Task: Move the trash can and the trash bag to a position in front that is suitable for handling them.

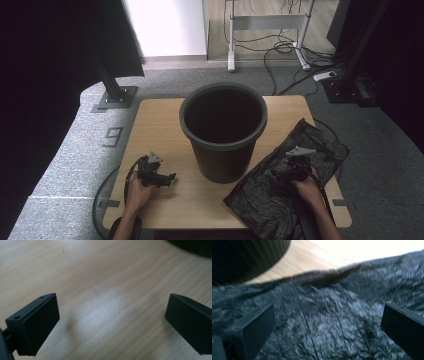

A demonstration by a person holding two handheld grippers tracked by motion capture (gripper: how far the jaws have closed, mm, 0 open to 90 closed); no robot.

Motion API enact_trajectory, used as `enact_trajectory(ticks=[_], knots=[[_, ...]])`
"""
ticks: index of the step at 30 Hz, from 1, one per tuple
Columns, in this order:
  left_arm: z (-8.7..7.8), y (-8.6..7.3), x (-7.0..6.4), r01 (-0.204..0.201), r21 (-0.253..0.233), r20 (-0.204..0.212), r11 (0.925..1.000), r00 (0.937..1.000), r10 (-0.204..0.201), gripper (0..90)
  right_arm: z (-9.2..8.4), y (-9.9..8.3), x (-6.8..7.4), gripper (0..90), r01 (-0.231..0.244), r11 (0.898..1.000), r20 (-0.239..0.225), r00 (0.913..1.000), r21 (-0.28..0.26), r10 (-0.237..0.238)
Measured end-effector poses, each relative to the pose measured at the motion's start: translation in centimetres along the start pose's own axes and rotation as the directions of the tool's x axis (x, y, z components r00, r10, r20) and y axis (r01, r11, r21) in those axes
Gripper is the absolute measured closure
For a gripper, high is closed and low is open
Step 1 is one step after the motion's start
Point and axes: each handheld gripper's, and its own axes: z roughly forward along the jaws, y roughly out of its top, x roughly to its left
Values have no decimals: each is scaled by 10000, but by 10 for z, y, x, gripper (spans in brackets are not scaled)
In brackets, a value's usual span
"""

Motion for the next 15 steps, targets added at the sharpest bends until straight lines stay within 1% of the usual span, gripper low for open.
enact_trajectory(ticks=[1, 2, 6, 7, 8, 11, 15], knots=[[1, -1, 0, -50, 70, 31, 10000, 10000, 49, 0, 1, -3, -1, 0, 16, 10000, 25, 10000, 77, -17], [2, -2, 0, -29, 32, 89, 10000, 10000, 28, 0, 2, -4, -1, 0, 31, 9999, 50, 10000, 135, -32], [2, -5, 3, 273, -59, 242, 9996, 9993, -272, 0, 6, -11, -1, 0, 274, 9988, 185, 9994, 402, -282], [2, -7, 4, 425, -139, 309, 9990, 9986, -420, 0, 7, -13, -1, 0, 347, 9981, 166, 9992, 516, -356], [2, -8, 4, 428, -235, 266, 9988, 9988, -422, 0, 8, -14, -1, 0, 269, 9990, 44, 9996, 364, -271], [2, -8, 6, 423, -212, 311, 9989, 9986, -416, 0, 8, -16, 0, 0, 285, 9994, 51, 9996, 202, -286], [3, -8, 7, 362, -214, 351, 9991, 9988, -355, 0, 7, -16, 0, 0, 282, 9994, 48, 9996, 202, -283]])
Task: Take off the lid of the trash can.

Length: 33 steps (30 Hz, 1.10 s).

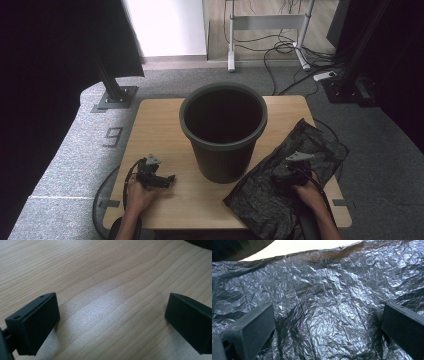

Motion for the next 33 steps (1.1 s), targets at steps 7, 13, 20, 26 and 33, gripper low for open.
enact_trajectory(ticks=[7, 13, 20, 26, 33], knots=[[2, 2, 2, 264, -15, -192, 9997, 9995, -264, 0, 0, 0, 0, 0, -2, 10000, -2, 10000, 0, 2], [1, 5, 3, 378, 153, -276, 9992, 9989, -374, 3, 0, 0, 0, 0, 2, 10000, 0, 10000, 2, -2], [-7, 14, 6, 542, 197, -245, 9983, 9983, -537, 8, 0, 0, 0, 0, -1, 10000, -1, 10000, 0, 1], [-14, 26, 3, 343, 202, 107, 9992, 9993, -345, 0, -1, -1, 1, 0, 18, 10000, -14, 10000, -3, -18], [-19, 31, 0, -48, 254, 183, 9997, 9998, 44, 0, -1, -1, 1, 0, 18, 10000, -16, 10000, -4, -18]])
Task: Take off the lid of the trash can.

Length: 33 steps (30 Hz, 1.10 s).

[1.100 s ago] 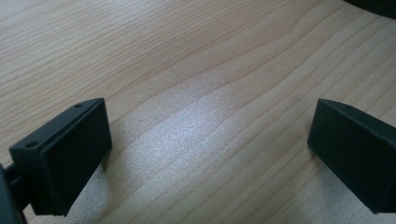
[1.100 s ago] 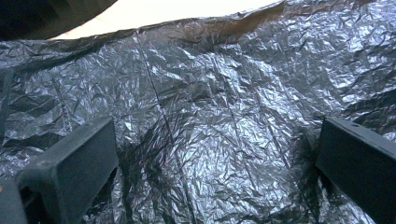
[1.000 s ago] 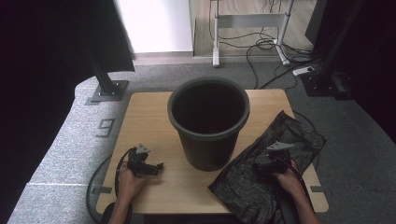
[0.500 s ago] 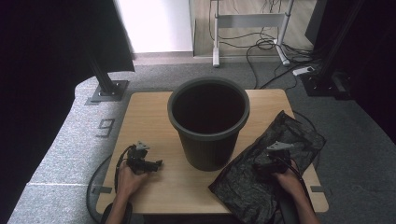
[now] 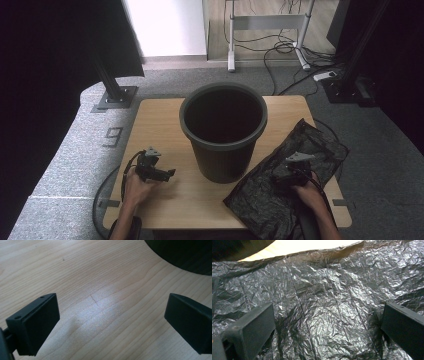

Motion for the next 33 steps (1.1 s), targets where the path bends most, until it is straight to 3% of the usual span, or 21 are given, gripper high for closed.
enact_trajectory(ticks=[5, 11, 33], knots=[[-5, 8, 3, -53, 15, -84, 10000, 10000, 53, 5, 0, 0, 0, 0, 3, 10000, -5, 10000, 2, -3], [-15, 27, 7, 96, -230, 444, 9997, 9990, -85, 7, 0, 0, 0, 0, 32, 10000, -39, 10000, 3, -32], [-62, 103, 28, -346, -559, 530, 9978, 9979, 376, 12, 0, 0, 0, 0, 90, 10000, -79, 9999, 19, -90]])
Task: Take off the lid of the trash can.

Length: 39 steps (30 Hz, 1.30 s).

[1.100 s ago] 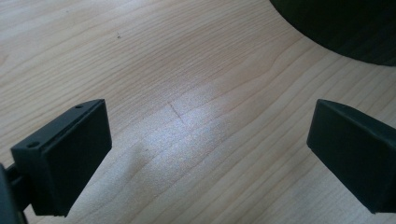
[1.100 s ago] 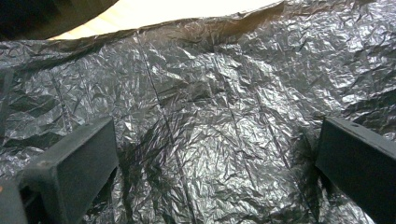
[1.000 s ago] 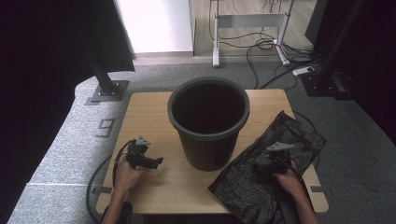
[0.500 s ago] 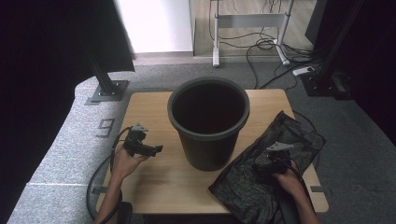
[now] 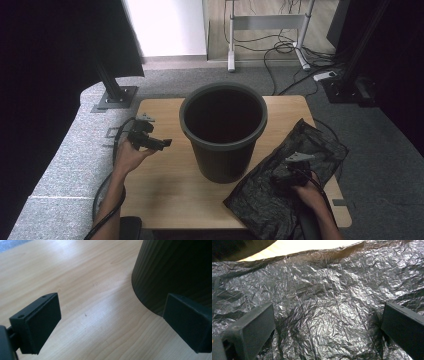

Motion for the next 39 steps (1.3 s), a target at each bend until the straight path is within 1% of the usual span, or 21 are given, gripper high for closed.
enact_trajectory(ticks=[1, 5, 11, 14, 17, 18, 19, 20, 21, 24, 25, 26, 29, 35, 39], knots=[[-1, 3, 0, -11, -20, 41, 10000, 10000, 12, 12, 0, 0, 0, 0, 0, 10000, 0, 10000, -1, 0], [-7, 18, 1, -172, 3, -26, 9999, 9998, 172, 12, 0, 0, 0, 0, 14, 10000, -12, 10000, -2, -14], [-15, 37, 4, -175, -187, 63, 9997, 9998, 176, 20, 0, 0, 0, 0, 29, 10000, -25, 10000, -2, -29], [-18, 45, 5, -202, -193, 135, 9996, 9997, 205, 22, 0, 0, 0, 0, 26, 10000, -32, 10000, 0, -26], [-20, 55, 6, -294, -156, 111, 9994, 9995, 296, 20, 0, 0, 0, 0, 21, 10000, -25, 10000, -8, -21], [-20, 55, 6, -294, -156, 111, 9994, 9995, 296, 19, 0, 0, 0, 0, 27, 10000, -22, 10000, -12, -27], [-22, 61, 5, -346, -161, 117, 9993, 9993, 348, 19, 0, 0, 0, 0, 29, 10000, -33, 10000, 1, -29], [-22, 61, 5, -346, -161, 117, 9993, 9993, 348, 18, 0, 0, 0, 0, 29, 10000, -33, 10000, 1, -29], [-24, 68, 5, -439, -173, 97, 9989, 9990, 441, 19, 0, 0, 0, 0, 29, 10000, -34, 10000, 1, -29], [-28, 78, 5, -514, -161, 130, 9985, 9986, 516, 24, 0, 0, 0, 0, 33, 10000, -41, 10000, 3, -33], [-28, 78, 5, -514, -161, 130, 9985, 9986, 516, 25, 0, 0, 0, 0, 21, 10000, -42, 10000, -2, -21], [-30, 84, 5, -553, -198, 88, 9983, 9984, 554, 28, 0, 0, 0, 0, 22, 10000, -42, 10000, -2, -22], [-34, 93, 5, -504, -296, 234, 9983, 9984, 511, 28, 0, 0, 0, 0, 33, 10000, -41, 10000, -6, -33], [-42, 112, 3, -624, -363, 176, 9974, 9979, 631, 23, 0, 0, 0, 0, 26, 10000, -47, 10000, -6, -26], [-46, 126, 0, -756, -369, 255, 9965, 9967, 766, 46, 0, 0, 0, 0, 20, 10000, -48, 10000, -18, -20]])
